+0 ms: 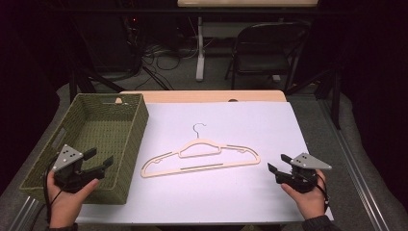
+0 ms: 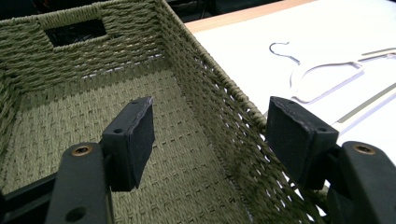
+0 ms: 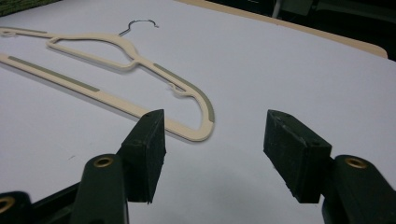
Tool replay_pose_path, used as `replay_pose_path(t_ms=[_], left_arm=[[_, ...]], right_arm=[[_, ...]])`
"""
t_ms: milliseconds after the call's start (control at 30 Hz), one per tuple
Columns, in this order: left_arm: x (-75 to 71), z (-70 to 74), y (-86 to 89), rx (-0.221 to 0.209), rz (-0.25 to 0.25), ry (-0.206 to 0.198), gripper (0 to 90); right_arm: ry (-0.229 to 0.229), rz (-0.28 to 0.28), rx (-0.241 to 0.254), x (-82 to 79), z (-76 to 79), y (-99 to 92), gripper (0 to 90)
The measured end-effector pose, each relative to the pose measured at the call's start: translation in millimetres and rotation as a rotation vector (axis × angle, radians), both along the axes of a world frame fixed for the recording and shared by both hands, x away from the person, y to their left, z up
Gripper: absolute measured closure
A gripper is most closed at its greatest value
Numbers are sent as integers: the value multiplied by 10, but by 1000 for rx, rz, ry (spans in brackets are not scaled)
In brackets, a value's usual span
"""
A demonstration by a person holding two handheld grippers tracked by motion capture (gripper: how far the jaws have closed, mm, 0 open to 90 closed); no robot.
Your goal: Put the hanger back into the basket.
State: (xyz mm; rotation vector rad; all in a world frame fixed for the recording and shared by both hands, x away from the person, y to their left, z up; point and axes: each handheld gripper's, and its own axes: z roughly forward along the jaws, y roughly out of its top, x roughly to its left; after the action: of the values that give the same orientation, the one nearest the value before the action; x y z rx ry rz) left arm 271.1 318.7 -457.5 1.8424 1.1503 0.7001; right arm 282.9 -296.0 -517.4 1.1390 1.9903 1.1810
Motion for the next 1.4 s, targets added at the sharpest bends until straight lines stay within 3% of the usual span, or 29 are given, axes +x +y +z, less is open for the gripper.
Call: replay_pose_path(t_ms=[167,300,500,567,700,733,833,900,1133,1400], left_arm=[[-19,14,6,-12,3,-3,329],[-52,47,-1,-9,-5,-15,329],[-87,99,10,-33,-10,-17,307],[-94,114,3,-31,-12,-15,299],[-99,134,-14,-24,-18,-16,299],[-100,142,-21,-26,-24,-17,299],[-100,148,-32,-29,-28,-17,299],[-105,161,-41,-28,-31,-18,299],[-114,163,-46,-30,-32,-20,298],[-124,170,-34,-29,-31,-20,298]], right_arm=[[32,-11,-23,-12,-20,-77,412],[36,20,16,-8,-22,-80,477],[54,27,-72,-6,45,-6,473],[41,29,-74,-1,61,5,475],[54,53,-53,35,188,38,464],[74,67,-61,60,281,58,451],[70,79,-47,105,367,94,437],[102,98,-68,162,531,146,430],[92,133,-96,301,777,367,424],[111,177,-152,434,845,569,423]])
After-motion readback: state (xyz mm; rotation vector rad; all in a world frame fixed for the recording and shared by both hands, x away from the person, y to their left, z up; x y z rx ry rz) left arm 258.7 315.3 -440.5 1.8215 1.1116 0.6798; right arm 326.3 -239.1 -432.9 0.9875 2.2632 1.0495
